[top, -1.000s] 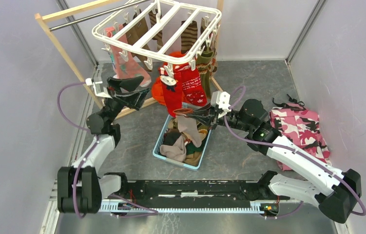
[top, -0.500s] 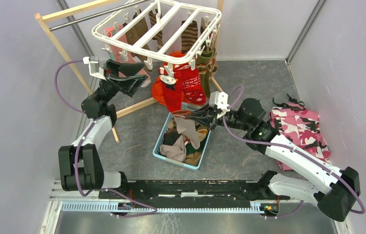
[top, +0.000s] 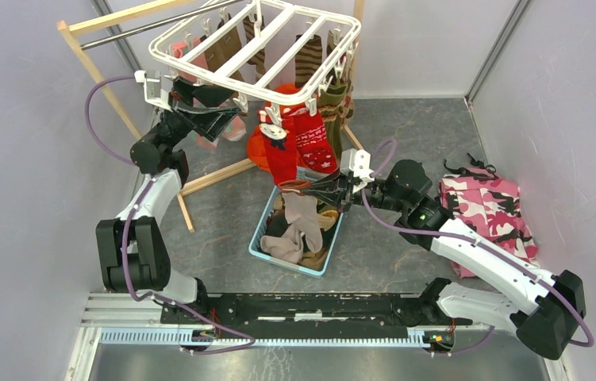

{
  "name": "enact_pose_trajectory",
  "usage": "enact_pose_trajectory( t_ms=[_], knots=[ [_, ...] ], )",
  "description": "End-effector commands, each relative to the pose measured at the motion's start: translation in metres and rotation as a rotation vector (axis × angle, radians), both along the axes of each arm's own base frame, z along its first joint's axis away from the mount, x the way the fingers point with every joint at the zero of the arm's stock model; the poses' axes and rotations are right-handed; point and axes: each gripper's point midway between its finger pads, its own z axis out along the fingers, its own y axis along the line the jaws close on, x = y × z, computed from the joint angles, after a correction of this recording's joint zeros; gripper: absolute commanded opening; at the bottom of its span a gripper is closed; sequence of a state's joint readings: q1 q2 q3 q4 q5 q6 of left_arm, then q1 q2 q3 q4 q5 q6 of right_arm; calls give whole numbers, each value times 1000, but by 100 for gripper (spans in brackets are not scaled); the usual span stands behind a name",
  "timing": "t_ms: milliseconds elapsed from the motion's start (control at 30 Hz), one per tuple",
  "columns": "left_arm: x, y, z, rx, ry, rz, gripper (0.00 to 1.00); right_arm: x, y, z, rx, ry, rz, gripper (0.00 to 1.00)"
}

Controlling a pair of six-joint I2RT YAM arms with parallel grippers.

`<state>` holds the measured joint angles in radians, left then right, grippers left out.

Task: Clip the socks to the hanger
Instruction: Open the clamp at the hanger.

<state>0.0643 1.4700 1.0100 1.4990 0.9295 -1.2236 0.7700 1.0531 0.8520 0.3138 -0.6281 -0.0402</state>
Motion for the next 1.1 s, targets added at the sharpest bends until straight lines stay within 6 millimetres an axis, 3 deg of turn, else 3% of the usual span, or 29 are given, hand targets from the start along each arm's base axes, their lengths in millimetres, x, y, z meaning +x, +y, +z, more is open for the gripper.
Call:
enact_pose_trajectory(
  t_ms=[0, 333, 533, 800, 1067],
  knots=[
    [-32, -5, 24, 39, -239, -40, 98, -6, -2, 32, 71, -62, 20, 0],
    [-40, -21, 34, 64, -286, -96, 95, -6, -1, 31, 71, -57, 25, 0],
    [-39, -22, 38, 49, -282, -104, 92, -6, -1, 32, 72, -57, 26, 0],
    [-52, -19, 40, 10, -289, -76, 95, -6, -3, 30, 72, -55, 20, 0],
    [-61, -12, 32, -57, -255, -18, 95, -6, -5, 31, 74, -57, 11, 0]
  ],
)
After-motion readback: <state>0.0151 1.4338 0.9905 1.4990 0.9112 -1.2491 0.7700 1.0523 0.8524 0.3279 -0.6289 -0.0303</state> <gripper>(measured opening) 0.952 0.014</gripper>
